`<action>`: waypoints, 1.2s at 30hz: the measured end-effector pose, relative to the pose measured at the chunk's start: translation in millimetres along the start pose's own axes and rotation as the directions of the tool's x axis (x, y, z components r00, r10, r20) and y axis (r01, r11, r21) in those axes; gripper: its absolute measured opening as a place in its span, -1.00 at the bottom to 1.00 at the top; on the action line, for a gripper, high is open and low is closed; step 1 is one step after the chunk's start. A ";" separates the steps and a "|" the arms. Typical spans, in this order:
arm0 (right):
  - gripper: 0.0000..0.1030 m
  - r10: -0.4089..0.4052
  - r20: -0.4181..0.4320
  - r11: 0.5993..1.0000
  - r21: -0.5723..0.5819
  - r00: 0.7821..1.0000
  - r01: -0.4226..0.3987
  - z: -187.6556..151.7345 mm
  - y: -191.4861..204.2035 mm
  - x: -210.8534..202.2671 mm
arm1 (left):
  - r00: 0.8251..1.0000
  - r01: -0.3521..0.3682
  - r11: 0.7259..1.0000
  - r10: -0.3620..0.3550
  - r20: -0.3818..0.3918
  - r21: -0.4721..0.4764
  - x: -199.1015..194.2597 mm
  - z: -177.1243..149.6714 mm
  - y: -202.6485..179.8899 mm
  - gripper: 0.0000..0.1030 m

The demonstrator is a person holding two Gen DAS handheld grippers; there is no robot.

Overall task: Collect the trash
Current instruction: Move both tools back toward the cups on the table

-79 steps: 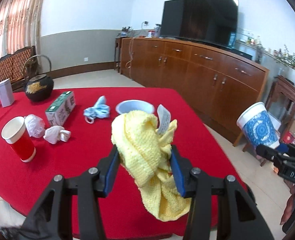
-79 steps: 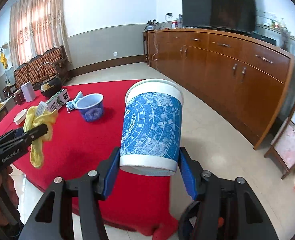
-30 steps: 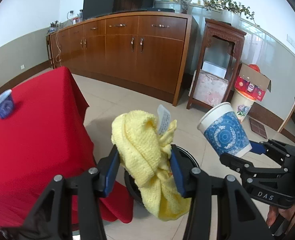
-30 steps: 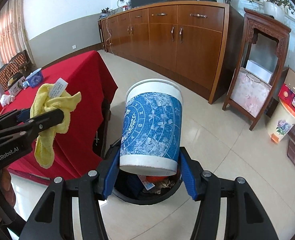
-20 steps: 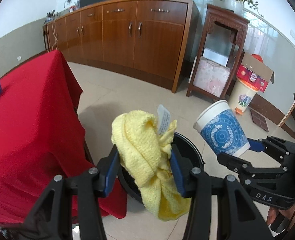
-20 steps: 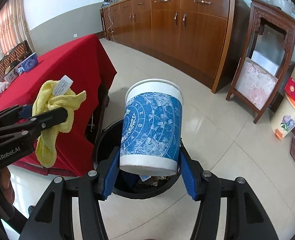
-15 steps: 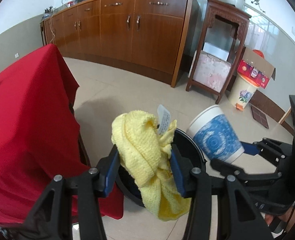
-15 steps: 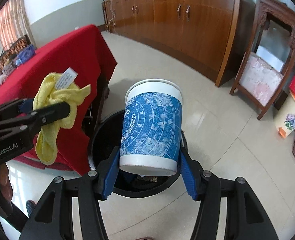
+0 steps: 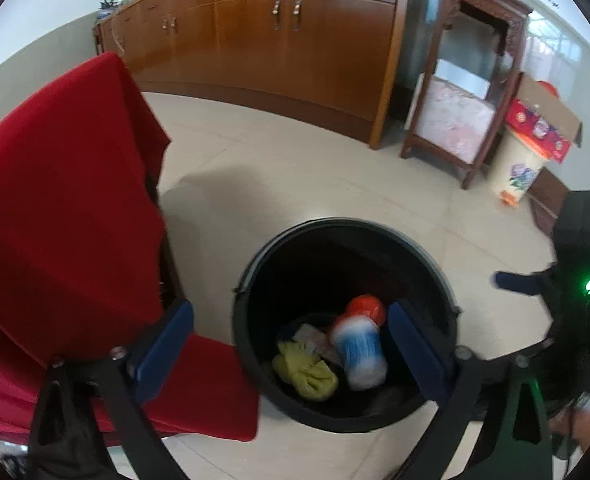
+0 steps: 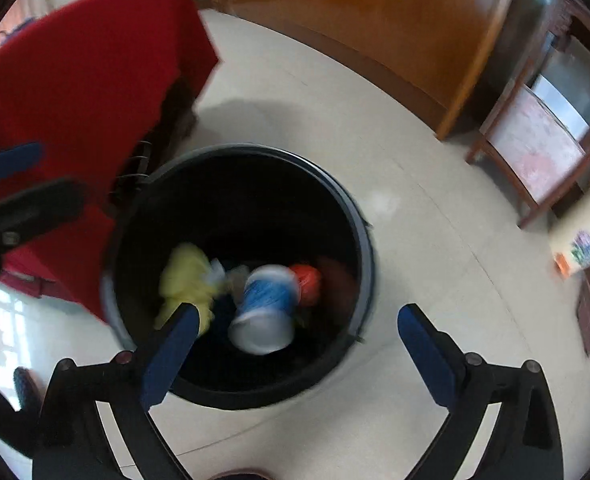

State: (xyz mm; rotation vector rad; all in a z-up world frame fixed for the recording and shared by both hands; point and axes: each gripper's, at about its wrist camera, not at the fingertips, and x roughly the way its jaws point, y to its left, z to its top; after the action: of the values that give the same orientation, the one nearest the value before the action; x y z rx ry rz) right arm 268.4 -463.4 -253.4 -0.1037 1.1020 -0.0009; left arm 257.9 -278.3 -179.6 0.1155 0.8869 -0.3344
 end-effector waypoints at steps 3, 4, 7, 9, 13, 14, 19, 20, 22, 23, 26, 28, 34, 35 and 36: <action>1.00 -0.016 -0.015 0.999 0.047 1.000 0.017 0.7 -9.9 1.2 | 1.000 -0.015 1.000 0.015 -0.024 0.009 3.7 -4.9 2.3 0.92; 1.00 -0.018 -0.012 0.998 0.060 1.000 0.019 1.2 -13.0 -0.5 | 1.000 -0.014 1.000 0.014 -0.025 0.015 2.9 -6.3 2.0 0.92; 1.00 -0.022 -0.002 0.997 0.070 1.000 0.022 3.5 -16.5 -6.8 | 0.999 -0.018 1.000 0.019 -0.027 0.023 -0.7 -6.9 2.5 0.92; 1.00 -0.023 0.008 0.997 0.079 1.000 0.022 1.4 -15.2 -14.1 | 0.999 -0.019 1.000 0.020 -0.026 0.023 -3.8 -5.3 2.1 0.95; 1.00 -0.020 0.038 0.995 0.097 0.999 0.017 1.9 -14.9 -29.6 | 1.000 -0.016 0.999 0.016 -0.009 0.029 -11.8 -1.8 -0.2 0.95; 1.00 -0.016 0.046 0.995 0.103 0.999 0.011 1.8 -14.8 -34.9 | 1.000 -0.014 0.999 0.014 -0.004 0.030 -15.8 -1.3 -0.5 0.95; 1.00 -0.026 0.090 0.992 0.124 0.996 0.015 -0.4 -12.6 -62.5 | 1.000 0.002 0.999 -0.003 0.011 0.041 -28.2 -0.9 -2.3 0.95; 1.00 -0.029 0.097 0.992 0.129 0.995 0.016 -1.5 -12.8 -67.2 | 1.000 0.004 0.999 -0.005 0.016 0.042 -31.5 -0.9 -2.5 0.95; 1.00 -0.032 0.110 0.989 0.144 0.993 0.016 -2.3 -14.0 -75.9 | 0.999 0.012 0.999 -0.013 0.029 0.044 -41.0 -1.3 -3.0 0.95; 1.00 -0.033 0.118 0.987 0.157 0.992 0.014 -3.9 -14.8 -81.8 | 0.999 0.014 0.999 -0.016 0.039 0.045 -47.6 -1.2 -2.6 0.95; 1.00 -0.035 0.144 0.983 0.185 0.989 0.008 -8.0 -14.6 -98.5 | 0.998 0.012 0.999 -0.015 0.062 0.037 -62.3 0.5 1.0 0.95; 1.00 -0.042 0.165 0.982 0.189 0.985 0.011 -8.3 -11.3 -109.2 | 0.997 0.013 0.999 -0.015 0.075 0.032 -70.5 0.4 3.0 0.95; 1.00 -0.051 0.223 0.981 0.193 0.973 0.007 -4.9 3.4 -134.3 | 0.993 0.001 1.000 -0.002 0.117 0.012 -94.2 2.8 14.9 0.95; 1.00 -0.050 0.231 0.981 0.196 0.972 0.003 -4.6 5.6 -138.2 | 0.992 0.000 1.000 -0.001 0.126 0.008 -99.2 3.6 18.3 0.95; 1.00 -0.048 0.236 0.980 0.200 0.970 0.000 -5.3 6.6 -140.6 | 0.991 0.001 1.000 -0.002 0.133 0.005 -103.1 4.1 20.5 0.95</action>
State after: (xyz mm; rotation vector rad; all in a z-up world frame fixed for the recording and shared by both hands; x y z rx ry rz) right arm 199.8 -449.9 -131.1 0.0619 0.8527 -0.1178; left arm 207.6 -235.4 -97.8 0.0962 0.7540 -0.3416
